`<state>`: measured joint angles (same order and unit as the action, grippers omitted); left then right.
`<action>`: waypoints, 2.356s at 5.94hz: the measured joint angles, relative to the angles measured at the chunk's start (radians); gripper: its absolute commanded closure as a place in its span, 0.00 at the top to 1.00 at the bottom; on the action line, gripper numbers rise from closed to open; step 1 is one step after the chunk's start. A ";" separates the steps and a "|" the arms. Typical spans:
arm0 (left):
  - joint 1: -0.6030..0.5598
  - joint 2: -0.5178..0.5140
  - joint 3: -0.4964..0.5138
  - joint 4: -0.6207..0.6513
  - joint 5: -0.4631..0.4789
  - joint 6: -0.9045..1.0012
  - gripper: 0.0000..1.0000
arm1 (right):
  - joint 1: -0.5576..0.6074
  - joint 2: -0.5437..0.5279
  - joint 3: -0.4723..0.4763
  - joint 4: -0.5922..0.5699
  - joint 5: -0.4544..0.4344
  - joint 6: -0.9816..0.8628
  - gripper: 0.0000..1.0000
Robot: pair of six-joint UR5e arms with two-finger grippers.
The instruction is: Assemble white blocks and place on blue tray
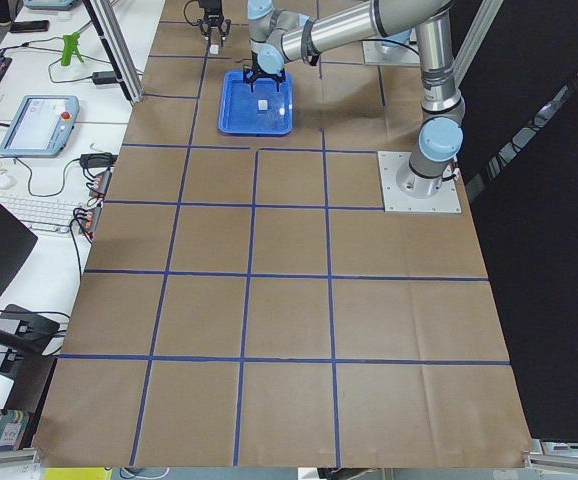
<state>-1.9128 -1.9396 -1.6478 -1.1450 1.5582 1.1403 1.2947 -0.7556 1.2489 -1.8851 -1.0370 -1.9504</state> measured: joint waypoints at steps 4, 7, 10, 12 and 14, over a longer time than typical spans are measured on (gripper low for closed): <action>0.091 0.300 0.111 -0.362 -0.002 -0.375 0.99 | 0.002 -0.015 -0.006 -0.013 0.000 0.005 0.32; 0.190 0.408 0.093 -0.487 0.066 -0.890 0.99 | 0.035 -0.113 -0.005 0.050 -0.003 0.001 0.31; 0.244 0.418 0.104 -0.487 0.087 -1.284 0.99 | 0.143 -0.296 0.204 0.055 0.002 0.047 0.32; 0.275 0.422 0.110 -0.490 0.087 -1.263 0.99 | 0.252 -0.368 0.391 -0.162 0.004 0.249 0.32; 0.302 0.428 0.111 -0.489 0.085 -1.217 0.99 | 0.352 -0.365 0.501 -0.389 0.003 0.477 0.32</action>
<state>-1.6107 -1.5118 -1.5366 -1.6345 1.6433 -0.0764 1.6469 -1.1210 1.7500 -2.2737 -1.0336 -1.4738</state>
